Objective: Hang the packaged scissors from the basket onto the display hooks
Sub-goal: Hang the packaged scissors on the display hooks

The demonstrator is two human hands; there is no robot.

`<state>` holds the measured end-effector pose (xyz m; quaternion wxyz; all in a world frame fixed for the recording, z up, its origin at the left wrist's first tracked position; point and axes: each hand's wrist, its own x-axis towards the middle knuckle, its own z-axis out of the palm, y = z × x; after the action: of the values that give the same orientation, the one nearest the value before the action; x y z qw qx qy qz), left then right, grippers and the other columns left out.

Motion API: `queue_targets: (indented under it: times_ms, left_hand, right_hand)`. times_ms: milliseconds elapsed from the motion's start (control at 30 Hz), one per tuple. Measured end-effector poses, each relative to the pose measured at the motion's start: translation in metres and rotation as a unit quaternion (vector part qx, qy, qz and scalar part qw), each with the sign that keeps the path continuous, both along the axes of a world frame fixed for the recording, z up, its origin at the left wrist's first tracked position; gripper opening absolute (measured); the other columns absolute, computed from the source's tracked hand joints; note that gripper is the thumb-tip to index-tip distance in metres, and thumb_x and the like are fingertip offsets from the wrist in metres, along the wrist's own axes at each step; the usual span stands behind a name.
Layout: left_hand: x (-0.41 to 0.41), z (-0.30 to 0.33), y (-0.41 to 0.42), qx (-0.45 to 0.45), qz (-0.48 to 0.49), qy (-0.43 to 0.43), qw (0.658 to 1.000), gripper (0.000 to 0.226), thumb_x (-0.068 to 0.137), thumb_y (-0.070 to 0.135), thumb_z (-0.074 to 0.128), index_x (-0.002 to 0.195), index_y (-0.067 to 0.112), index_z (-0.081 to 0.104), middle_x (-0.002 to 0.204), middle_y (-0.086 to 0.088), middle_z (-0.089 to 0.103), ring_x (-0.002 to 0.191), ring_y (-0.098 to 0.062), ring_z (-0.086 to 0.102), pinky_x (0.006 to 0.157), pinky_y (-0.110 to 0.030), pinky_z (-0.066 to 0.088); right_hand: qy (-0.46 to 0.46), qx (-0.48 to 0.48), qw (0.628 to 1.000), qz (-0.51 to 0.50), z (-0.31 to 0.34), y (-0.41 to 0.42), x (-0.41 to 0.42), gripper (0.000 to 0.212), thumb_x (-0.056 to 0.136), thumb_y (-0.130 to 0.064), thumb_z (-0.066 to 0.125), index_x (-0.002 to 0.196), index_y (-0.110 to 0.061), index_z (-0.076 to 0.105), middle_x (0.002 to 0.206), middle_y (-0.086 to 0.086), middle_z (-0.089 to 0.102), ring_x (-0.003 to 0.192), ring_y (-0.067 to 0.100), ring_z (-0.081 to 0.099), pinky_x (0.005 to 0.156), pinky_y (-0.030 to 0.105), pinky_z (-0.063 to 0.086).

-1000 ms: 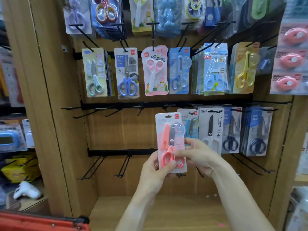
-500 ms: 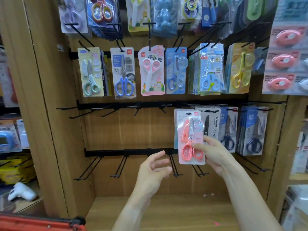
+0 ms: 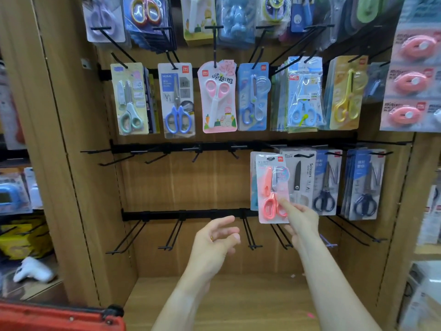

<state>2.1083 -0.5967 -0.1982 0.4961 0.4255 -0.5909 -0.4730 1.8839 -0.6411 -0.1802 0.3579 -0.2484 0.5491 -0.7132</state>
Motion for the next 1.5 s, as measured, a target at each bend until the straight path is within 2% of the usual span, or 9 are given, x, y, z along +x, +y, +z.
queue_targets:
  times_ms: [233,333,467,600,800,1033,1233,1367,1500]
  left_hand:
    - [0.015,0.011,0.002,-0.054,0.01,-0.069,0.996,0.029,0.103,0.03,0.065,0.129,0.043,0.067,0.104,0.011,0.077,0.097,0.0,0.071,0.091,-0.025,0.056]
    - [0.038,0.019,0.002,-0.098,0.029,-0.171,0.98,0.026,0.103,0.042,0.062,0.128,0.046,0.067,0.111,0.021,0.072,0.106,0.01,0.063,0.087,-0.013,0.045]
    - [0.09,0.037,0.002,-0.144,0.09,-0.275,0.947,0.026,0.104,0.043,0.06,0.126,0.035,0.071,0.119,0.018,0.07,0.112,0.005,0.062,0.098,-0.02,0.049]
    - [0.181,0.029,0.022,-0.142,0.128,-0.45,0.872,0.034,0.1,0.052,0.058,0.124,0.034,0.072,0.111,0.014,0.069,0.109,-0.008,0.065,0.098,-0.036,0.054]
    - [0.325,-0.024,0.093,-0.045,0.17,-0.591,0.787,0.034,0.102,0.047,0.062,0.127,0.026,0.071,0.119,0.002,0.073,0.114,-0.019,0.066,0.095,-0.035,0.051]
    - [0.404,-0.081,0.117,0.05,0.151,-0.644,0.749,0.037,0.103,0.047,0.056,0.135,0.029,0.064,0.123,-0.003,0.067,0.119,-0.026,0.061,0.096,-0.039,0.05]
    - [0.414,-0.106,0.085,0.078,0.098,-0.69,0.713,0.044,0.103,0.05,0.053,0.143,0.03,0.055,0.128,-0.011,0.064,0.121,-0.035,0.06,0.096,-0.042,0.053]
    - [0.42,-0.143,0.08,0.098,0.086,-0.706,0.696,0.05,0.106,0.05,0.047,0.153,0.032,0.044,0.145,-0.013,0.053,0.135,-0.035,0.051,0.107,-0.045,0.045]
    - [0.425,-0.173,0.086,0.173,0.018,-0.689,0.703,0.071,0.105,0.058,0.046,0.165,0.049,0.008,0.176,-0.014,-0.001,0.161,-0.035,0.011,0.127,-0.052,0.022]
  right_hand:
    - [0.153,0.074,0.98,-0.107,-0.007,0.006,0.006,0.057,0.075,-0.045,0.09,0.116,-0.014,0.065,0.115,0.006,0.064,0.114,0.032,0.062,0.101,0.043,0.05]
    - [0.227,-0.002,0.974,-0.012,0.015,0.012,0.025,0.034,0.076,-0.04,0.09,0.095,-0.025,0.067,0.107,0.002,0.072,0.106,0.025,0.069,0.1,0.049,0.055]
    - [0.336,-0.079,0.929,0.133,0.04,0.033,0.075,0.02,0.084,-0.031,0.085,0.099,-0.027,0.072,0.102,-0.002,0.075,0.101,0.016,0.071,0.093,0.045,0.059]
    - [0.418,-0.105,0.856,0.284,0.036,0.057,0.15,0.019,0.083,-0.032,0.086,0.099,-0.03,0.075,0.091,-0.008,0.078,0.089,0.004,0.073,0.083,0.03,0.057]
    - [0.523,-0.084,0.714,0.458,-0.02,0.081,0.271,0.024,0.084,-0.036,0.084,0.105,-0.036,0.071,0.093,-0.015,0.077,0.089,-0.003,0.071,0.09,0.028,0.058]
    - [0.62,-0.035,0.584,0.522,-0.081,0.094,0.37,0.042,0.084,-0.048,0.08,0.122,-0.037,0.065,0.105,-0.017,0.071,0.097,0.006,0.066,0.091,0.035,0.056]
    - [0.729,0.066,0.424,0.534,-0.134,0.086,0.459,0.048,0.086,-0.042,0.076,0.122,-0.017,0.055,0.117,0.009,0.068,0.104,0.031,0.067,0.081,0.037,0.055]
    - [0.761,0.145,0.383,0.504,-0.182,0.081,0.5,0.067,0.086,-0.037,0.078,0.138,-0.008,0.046,0.131,0.011,0.062,0.118,0.033,0.065,0.086,0.039,0.053]
    - [0.761,0.217,0.387,0.473,-0.231,0.069,0.519,0.082,0.079,-0.042,0.085,0.139,-0.008,0.041,0.131,0.007,0.061,0.121,0.031,0.064,0.094,0.047,0.057]
